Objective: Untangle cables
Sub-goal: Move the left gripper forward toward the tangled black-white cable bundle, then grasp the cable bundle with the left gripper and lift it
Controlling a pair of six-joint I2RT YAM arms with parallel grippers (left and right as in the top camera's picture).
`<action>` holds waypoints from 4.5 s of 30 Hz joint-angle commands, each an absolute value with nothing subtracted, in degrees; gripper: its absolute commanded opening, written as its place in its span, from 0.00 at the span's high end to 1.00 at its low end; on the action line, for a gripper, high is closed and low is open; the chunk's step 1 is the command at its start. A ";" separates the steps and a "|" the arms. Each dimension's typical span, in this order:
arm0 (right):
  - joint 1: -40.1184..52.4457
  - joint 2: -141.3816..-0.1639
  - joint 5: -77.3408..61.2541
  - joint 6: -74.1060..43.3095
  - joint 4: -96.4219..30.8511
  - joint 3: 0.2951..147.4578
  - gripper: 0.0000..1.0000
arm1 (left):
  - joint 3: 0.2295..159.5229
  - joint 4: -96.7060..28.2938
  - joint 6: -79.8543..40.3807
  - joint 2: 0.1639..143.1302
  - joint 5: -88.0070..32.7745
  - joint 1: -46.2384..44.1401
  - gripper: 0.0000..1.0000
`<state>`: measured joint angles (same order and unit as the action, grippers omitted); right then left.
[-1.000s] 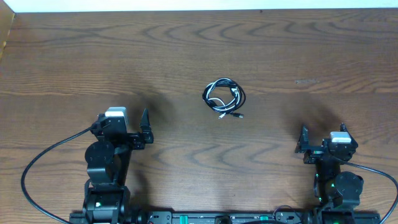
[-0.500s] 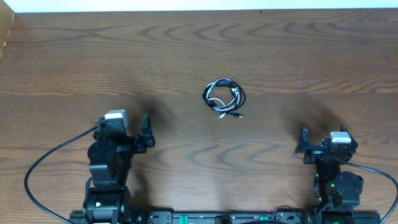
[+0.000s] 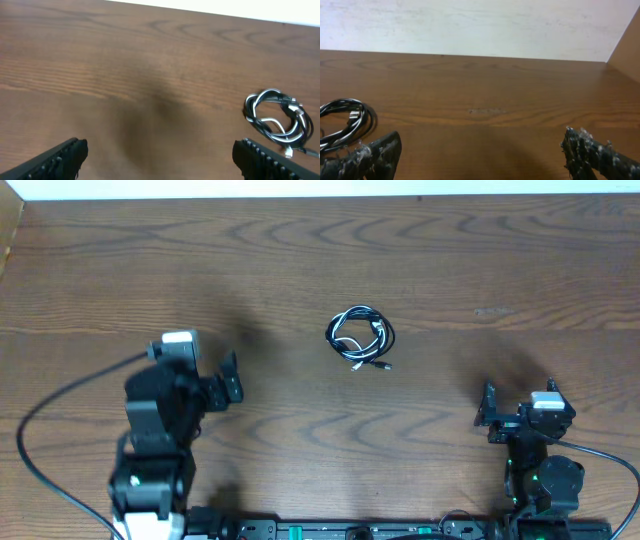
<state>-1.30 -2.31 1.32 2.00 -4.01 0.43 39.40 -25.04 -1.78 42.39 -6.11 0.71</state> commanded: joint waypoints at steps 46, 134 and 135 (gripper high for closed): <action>-0.91 -2.42 1.98 1.32 -4.14 0.32 0.01 | 64.34 -29.17 -3.05 70.41 -14.15 -13.80 0.02; -0.91 -59.31 -25.21 -5.56 -38.63 55.70 0.19 | 77.69 -28.32 -50.17 115.28 -11.97 -23.57 0.54; -0.91 -59.64 -25.21 -5.56 -38.63 55.70 0.20 | 77.69 -28.29 -50.61 115.79 -11.97 -23.55 0.56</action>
